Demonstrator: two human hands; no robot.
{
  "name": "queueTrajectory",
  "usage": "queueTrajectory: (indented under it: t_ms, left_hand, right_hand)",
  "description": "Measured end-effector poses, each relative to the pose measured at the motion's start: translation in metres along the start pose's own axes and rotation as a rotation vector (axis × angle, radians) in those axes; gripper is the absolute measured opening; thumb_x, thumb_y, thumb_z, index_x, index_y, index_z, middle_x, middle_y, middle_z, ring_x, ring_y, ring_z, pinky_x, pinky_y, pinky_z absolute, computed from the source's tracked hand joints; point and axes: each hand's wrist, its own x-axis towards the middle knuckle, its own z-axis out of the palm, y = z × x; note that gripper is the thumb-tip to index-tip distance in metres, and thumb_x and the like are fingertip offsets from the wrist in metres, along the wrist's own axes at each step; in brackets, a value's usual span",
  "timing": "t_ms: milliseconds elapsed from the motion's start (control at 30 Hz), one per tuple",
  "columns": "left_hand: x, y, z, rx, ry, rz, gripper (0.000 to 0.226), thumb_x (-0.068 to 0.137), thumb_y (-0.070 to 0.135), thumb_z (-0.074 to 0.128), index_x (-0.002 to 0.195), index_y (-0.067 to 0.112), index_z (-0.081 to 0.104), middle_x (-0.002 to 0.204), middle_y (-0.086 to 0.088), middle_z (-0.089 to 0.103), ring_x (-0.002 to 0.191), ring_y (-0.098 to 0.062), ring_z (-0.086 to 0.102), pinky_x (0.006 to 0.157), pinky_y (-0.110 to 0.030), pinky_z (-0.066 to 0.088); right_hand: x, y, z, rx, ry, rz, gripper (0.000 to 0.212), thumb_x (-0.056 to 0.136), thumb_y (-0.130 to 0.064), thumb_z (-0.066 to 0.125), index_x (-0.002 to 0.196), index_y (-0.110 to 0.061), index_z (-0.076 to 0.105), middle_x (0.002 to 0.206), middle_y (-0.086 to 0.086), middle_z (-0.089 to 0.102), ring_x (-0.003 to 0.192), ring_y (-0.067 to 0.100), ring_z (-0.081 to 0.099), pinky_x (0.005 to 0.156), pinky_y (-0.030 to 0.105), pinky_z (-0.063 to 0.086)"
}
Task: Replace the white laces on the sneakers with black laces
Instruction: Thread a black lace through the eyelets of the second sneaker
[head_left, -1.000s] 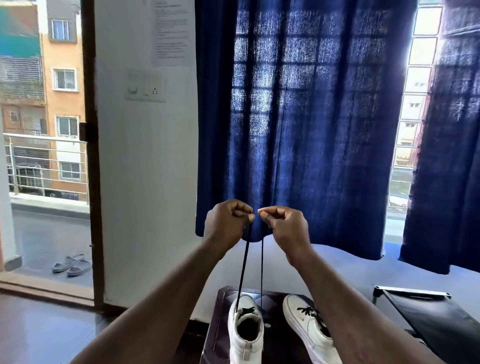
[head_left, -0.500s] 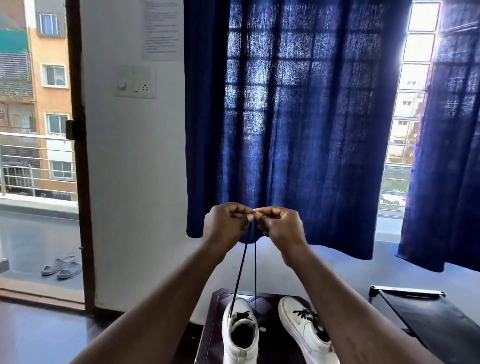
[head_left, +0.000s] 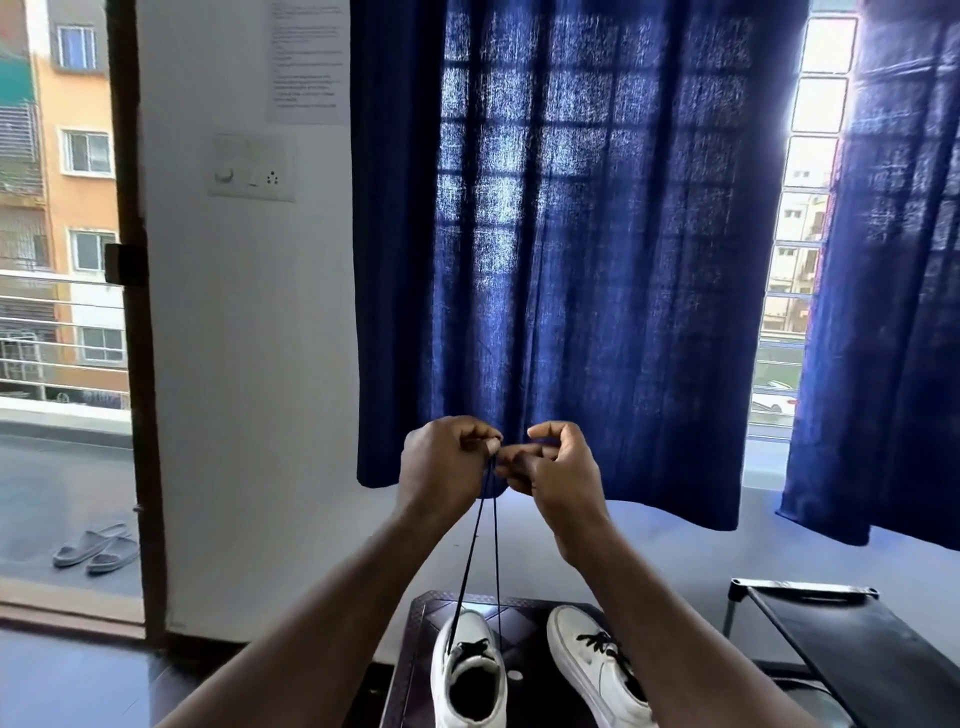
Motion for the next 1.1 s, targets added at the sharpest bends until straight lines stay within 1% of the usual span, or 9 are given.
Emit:
queueTrajectory:
  t_ms: [167,267,467,567,700,867,933,1000,1100]
  left_hand:
    - [-0.002,0.0,0.005,-0.101,-0.056,-0.103,0.015,0.091,0.014,0.073,0.081,0.022,0.079,0.069,0.009,0.073,0.061,-0.003,0.064,0.067,-0.026,0.057]
    - [-0.006,-0.002,0.006,-0.137,-0.093,-0.117,0.015,0.095,0.014,0.069,0.082,0.021,0.075,0.069,0.006,0.071,0.059,-0.005,0.061,0.063,-0.025,0.053]
    - [-0.013,-0.01,0.001,-0.306,-0.054,-0.226,0.019,0.098,0.003,0.057,0.086,0.013,0.068,0.079,0.0,0.078,0.064,-0.011,0.065,0.058,-0.02,0.052]
    - [-0.02,-0.036,-0.002,-0.276,-0.039,-0.277,0.03,0.088,-0.006,0.056,0.079,0.018,0.071,0.078,-0.001,0.077,0.066,-0.014,0.069,0.062,-0.028,0.058]
    - [-0.05,-0.098,0.017,-0.172,-0.28,-0.434,0.039,0.08,-0.007,0.054,0.065,0.022,0.076,0.065,0.0,0.073,0.054,-0.017,0.06,0.063,-0.037,0.051]
    - [-0.089,-0.112,0.046,-0.303,-0.491,-0.527,0.05,0.084,-0.028,0.052,0.073,0.016,0.074,0.055,0.002,0.058,0.046,-0.01,0.044,0.055,-0.028,0.033]
    - [-0.091,-0.114,0.054,-0.25,-0.509,-0.465,0.043,0.077,-0.013,0.057,0.062,0.024,0.072,0.06,0.0,0.059,0.054,-0.016,0.046,0.058,-0.037,0.038]
    - [-0.092,-0.114,0.055,-0.097,-0.548,-0.383,0.029,0.069,0.007,0.058,0.066,0.031,0.074,0.066,0.004,0.068,0.062,-0.019,0.057,0.064,-0.046,0.051]
    - [-0.086,-0.106,0.046,0.159,-0.608,-0.19,0.028,0.086,0.004,0.063,0.09,0.026,0.079,0.082,0.005,0.07,0.073,-0.011,0.063,0.072,-0.028,0.053]
  right_hand:
    - [-0.012,0.026,0.004,-0.276,-0.263,0.063,0.02,0.083,-0.025,0.068,0.102,-0.021,0.073,0.084,-0.002,0.077,0.074,0.009,0.064,0.074,0.031,0.052]
    - [-0.018,0.039,0.01,-0.412,-0.232,0.039,0.017,0.079,-0.04,0.066,0.084,-0.028,0.075,0.07,-0.009,0.072,0.065,0.003,0.059,0.073,0.03,0.05]
    - [-0.022,0.067,0.003,-0.572,-0.147,0.137,0.02,0.085,-0.035,0.076,0.076,-0.018,0.074,0.069,-0.006,0.073,0.071,0.014,0.065,0.076,0.029,0.051]
    - [-0.027,0.075,-0.007,-0.532,-0.105,0.165,0.016,0.086,-0.03,0.076,0.073,-0.021,0.074,0.068,-0.011,0.073,0.069,0.01,0.065,0.083,0.033,0.055]
    - [-0.033,0.079,-0.015,-0.48,-0.088,0.107,0.013,0.091,-0.017,0.073,0.079,-0.02,0.077,0.072,-0.009,0.076,0.07,0.009,0.066,0.083,0.035,0.057]
    - [-0.043,0.088,-0.01,-0.401,-0.116,0.11,0.016,0.09,-0.011,0.071,0.085,-0.023,0.08,0.08,-0.009,0.078,0.08,0.012,0.072,0.081,0.033,0.059]
    - [-0.045,0.091,-0.007,-0.309,-0.11,0.154,0.018,0.089,-0.007,0.07,0.084,-0.021,0.081,0.082,-0.006,0.079,0.083,0.016,0.074,0.079,0.034,0.058]
    - [-0.049,0.095,-0.007,-0.191,-0.109,0.198,0.02,0.088,-0.004,0.069,0.083,-0.018,0.081,0.084,0.001,0.079,0.084,0.024,0.074,0.079,0.036,0.056]
    - [-0.057,0.102,-0.013,0.054,-0.058,0.296,0.02,0.089,0.0,0.066,0.085,-0.013,0.081,0.086,0.011,0.078,0.081,0.024,0.069,0.081,0.039,0.052]
